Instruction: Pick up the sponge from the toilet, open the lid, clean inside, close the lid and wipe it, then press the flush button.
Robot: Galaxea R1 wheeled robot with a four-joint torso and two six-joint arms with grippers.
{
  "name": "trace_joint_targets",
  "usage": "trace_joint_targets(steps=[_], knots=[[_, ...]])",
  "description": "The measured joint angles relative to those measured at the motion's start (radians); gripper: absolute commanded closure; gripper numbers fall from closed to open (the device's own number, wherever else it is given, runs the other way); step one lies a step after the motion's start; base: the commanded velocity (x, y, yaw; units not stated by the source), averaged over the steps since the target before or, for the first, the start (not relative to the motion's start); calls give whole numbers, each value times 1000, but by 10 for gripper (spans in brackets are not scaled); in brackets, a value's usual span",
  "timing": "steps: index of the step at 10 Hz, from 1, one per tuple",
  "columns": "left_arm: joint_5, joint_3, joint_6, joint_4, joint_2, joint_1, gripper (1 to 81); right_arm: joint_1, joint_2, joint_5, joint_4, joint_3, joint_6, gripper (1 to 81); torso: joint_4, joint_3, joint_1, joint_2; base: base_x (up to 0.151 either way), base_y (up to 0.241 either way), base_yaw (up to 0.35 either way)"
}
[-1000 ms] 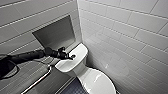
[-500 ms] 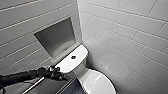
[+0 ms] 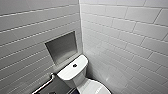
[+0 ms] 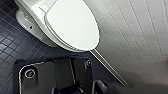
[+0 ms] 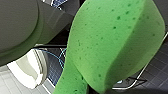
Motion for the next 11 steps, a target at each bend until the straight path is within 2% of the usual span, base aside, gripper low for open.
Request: trace_joint_targets(steps=[3, 4, 7, 10, 11], knots=[[-69, -37, 92, -2, 27, 194, 811, -14, 15, -7, -1, -22, 0, 811, 0, 104, -2, -1, 0, 0, 0], [-94, -84, 133, -4, 64, 249, 811, -13, 26, -7, -1, -32, 0, 811, 0, 120, -3, -2, 0, 0, 0], [-138, -267, 213, -7, 204, 367, 811, -12, 46, -14, -2, -58, 0, 811, 0, 130, -3, -3, 0, 0, 0], [-176, -437, 269, -9, 321, 463, 811, -8, 103, -25, -2, -156, 0, 811, 0, 135, -3, -3, 0, 0, 0], [-178, -485, 289, -10, 358, 492, 811, -9, 117, -27, -2, -186, 0, 811, 0, 153, -3, -3, 0, 0, 0]])
